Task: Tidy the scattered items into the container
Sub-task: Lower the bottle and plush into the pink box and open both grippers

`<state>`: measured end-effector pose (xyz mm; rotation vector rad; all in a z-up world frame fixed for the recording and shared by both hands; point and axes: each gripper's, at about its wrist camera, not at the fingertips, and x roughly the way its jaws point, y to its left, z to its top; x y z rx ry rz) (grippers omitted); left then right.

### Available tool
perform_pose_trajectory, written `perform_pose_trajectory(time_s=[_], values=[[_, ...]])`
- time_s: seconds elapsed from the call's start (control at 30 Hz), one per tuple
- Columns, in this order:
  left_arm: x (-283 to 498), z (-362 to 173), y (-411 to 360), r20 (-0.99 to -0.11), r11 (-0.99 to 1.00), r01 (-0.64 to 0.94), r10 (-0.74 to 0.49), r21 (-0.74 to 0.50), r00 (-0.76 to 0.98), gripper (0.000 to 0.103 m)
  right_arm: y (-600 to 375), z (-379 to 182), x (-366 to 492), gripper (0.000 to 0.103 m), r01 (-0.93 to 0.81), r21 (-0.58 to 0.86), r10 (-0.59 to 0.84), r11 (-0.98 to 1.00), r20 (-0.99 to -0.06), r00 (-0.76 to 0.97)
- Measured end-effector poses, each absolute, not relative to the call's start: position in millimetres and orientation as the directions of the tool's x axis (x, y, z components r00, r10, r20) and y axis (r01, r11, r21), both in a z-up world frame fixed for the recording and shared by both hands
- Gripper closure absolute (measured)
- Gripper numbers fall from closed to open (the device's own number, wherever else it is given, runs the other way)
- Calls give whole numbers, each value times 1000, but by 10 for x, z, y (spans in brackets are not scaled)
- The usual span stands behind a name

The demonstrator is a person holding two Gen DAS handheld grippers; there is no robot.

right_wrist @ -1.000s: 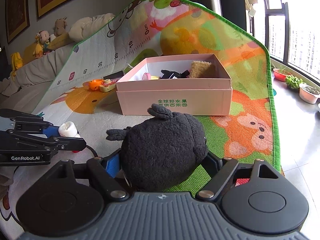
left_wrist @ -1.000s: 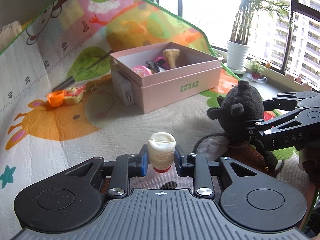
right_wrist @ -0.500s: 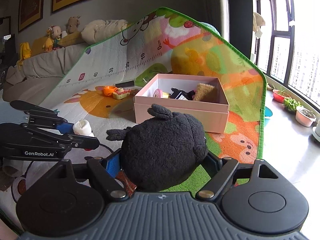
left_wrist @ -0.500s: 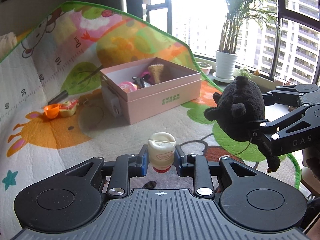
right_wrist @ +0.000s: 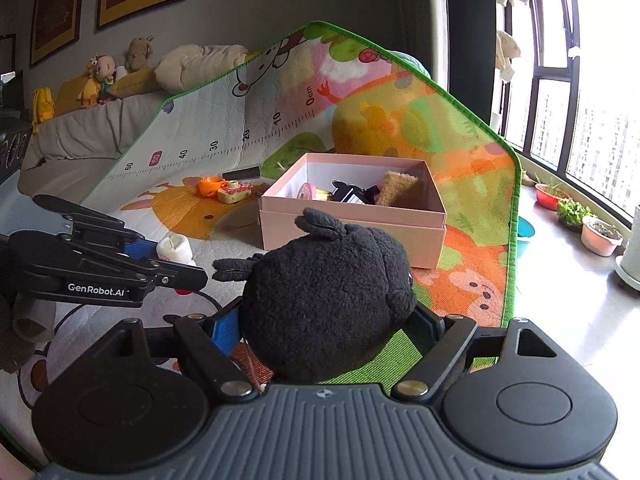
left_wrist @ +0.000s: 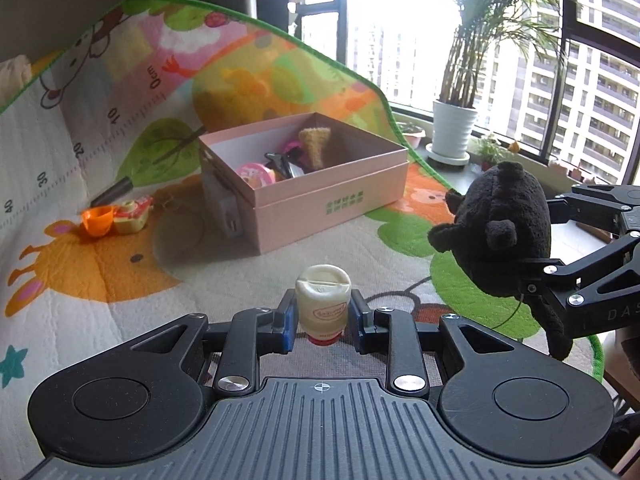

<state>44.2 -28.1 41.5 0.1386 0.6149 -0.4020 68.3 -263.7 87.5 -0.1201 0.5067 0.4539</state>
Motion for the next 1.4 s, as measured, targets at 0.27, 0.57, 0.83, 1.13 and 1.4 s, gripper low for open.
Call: perform_pose_trajectory(time_s=[0.27, 0.57, 0.83, 1.13, 1.4], values=[[573, 513, -426, -590, 903, 427, -321, 46, 741, 73, -2677, 794, 742, 21, -457, 19, 406, 889, -493, 769], [966, 646, -482, -576, 897, 439, -330, 56, 748, 73, -2673, 790, 925, 21, -458, 20, 406, 889, -497, 767], [1704, 913, -478, -540, 902, 430, -350, 25, 765, 73, -2627, 1116, 1349, 21, -433, -46, 374, 900, -428, 822], [2726, 1211, -369, -505, 896, 401, -439, -190, 743, 69, -2567, 1562, 2274, 21, -418, -59, 365, 907, -387, 847], [2772, 1043, 136, -523, 927, 296, -375, -231, 765, 9, -2461, 1556, 2894, 14, -436, 48, 412, 899, -436, 800]])
